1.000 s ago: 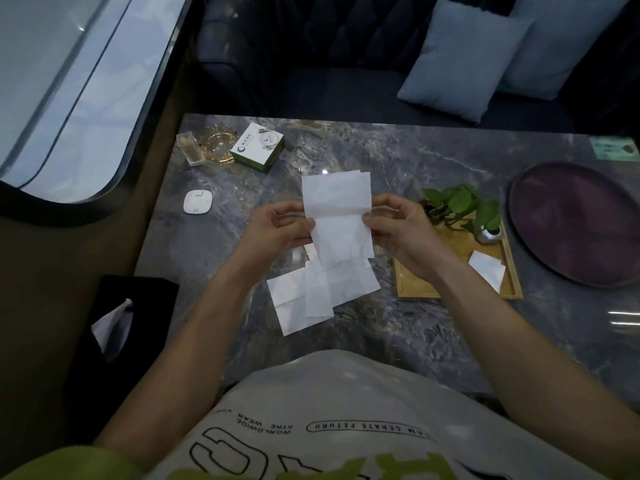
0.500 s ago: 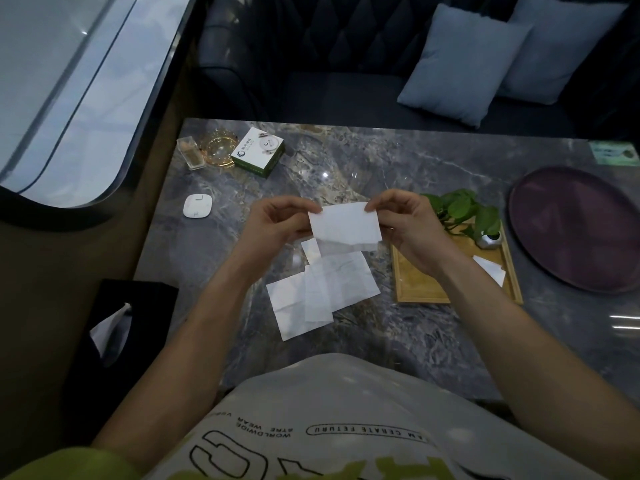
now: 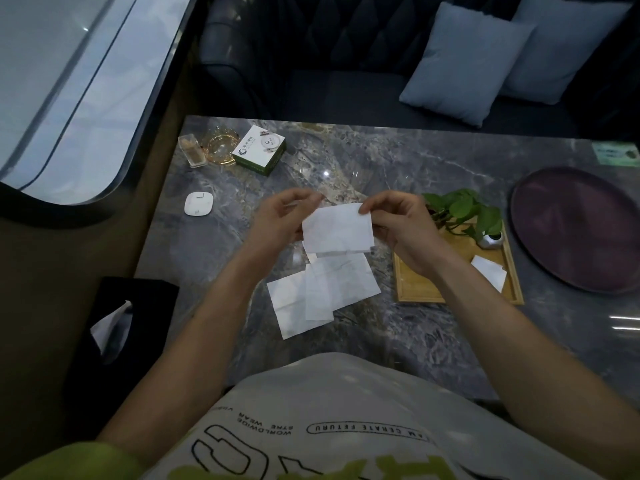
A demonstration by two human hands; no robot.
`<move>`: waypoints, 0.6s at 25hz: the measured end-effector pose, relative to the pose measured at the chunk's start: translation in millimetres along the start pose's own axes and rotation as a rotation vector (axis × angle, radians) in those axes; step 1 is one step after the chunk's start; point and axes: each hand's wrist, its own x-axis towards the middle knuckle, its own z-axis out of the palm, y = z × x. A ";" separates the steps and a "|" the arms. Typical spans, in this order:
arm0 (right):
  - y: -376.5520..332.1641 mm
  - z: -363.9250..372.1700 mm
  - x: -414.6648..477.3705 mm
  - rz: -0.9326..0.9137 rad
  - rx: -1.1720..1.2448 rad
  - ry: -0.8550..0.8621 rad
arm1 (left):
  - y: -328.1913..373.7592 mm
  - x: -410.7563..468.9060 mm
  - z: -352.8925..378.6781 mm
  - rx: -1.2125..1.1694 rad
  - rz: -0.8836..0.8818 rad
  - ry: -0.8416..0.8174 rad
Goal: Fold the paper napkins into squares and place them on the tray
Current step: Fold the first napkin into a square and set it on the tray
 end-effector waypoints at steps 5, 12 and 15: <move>-1.1 1.7 -2.0 0.008 -0.001 -0.020 | -3.6 1.0 4.9 0.073 0.013 -0.064; -4.3 4.8 -5.5 0.076 0.006 0.008 | -6.6 3.2 6.9 0.097 0.067 -0.072; -0.9 6.2 -4.7 0.052 -0.124 0.035 | -6.4 4.9 9.0 0.128 0.083 -0.066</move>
